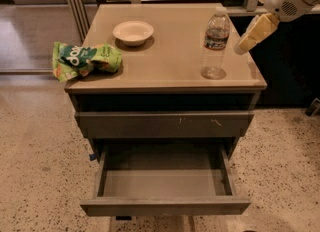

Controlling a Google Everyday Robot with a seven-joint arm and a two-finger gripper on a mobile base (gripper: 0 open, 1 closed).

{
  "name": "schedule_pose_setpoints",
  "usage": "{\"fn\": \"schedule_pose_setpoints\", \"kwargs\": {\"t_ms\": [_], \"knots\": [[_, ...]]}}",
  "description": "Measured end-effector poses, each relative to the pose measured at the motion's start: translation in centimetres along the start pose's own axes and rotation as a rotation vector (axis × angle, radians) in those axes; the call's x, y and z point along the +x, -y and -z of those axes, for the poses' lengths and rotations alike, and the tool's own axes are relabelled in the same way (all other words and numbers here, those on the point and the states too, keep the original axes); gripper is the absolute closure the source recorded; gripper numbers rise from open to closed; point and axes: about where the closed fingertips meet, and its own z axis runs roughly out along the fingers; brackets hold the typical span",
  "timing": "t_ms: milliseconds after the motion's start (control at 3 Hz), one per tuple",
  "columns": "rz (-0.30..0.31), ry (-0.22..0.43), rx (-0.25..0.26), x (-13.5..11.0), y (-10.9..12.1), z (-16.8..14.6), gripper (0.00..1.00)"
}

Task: Place water bottle into middle drawer

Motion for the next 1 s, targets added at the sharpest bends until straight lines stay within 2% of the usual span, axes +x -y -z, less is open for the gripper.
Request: {"fn": "schedule_pose_setpoints", "kwargs": {"t_ms": [333,667,1000], "knots": [[-0.031,0.082,-0.021,-1.1,0.9,-1.1,0.00],[-0.031,0.082,-0.022,-1.1,0.9,-1.1,0.00],[-0.068,0.108,-0.064,-0.9,0.1,-2.6,0.00]]}}
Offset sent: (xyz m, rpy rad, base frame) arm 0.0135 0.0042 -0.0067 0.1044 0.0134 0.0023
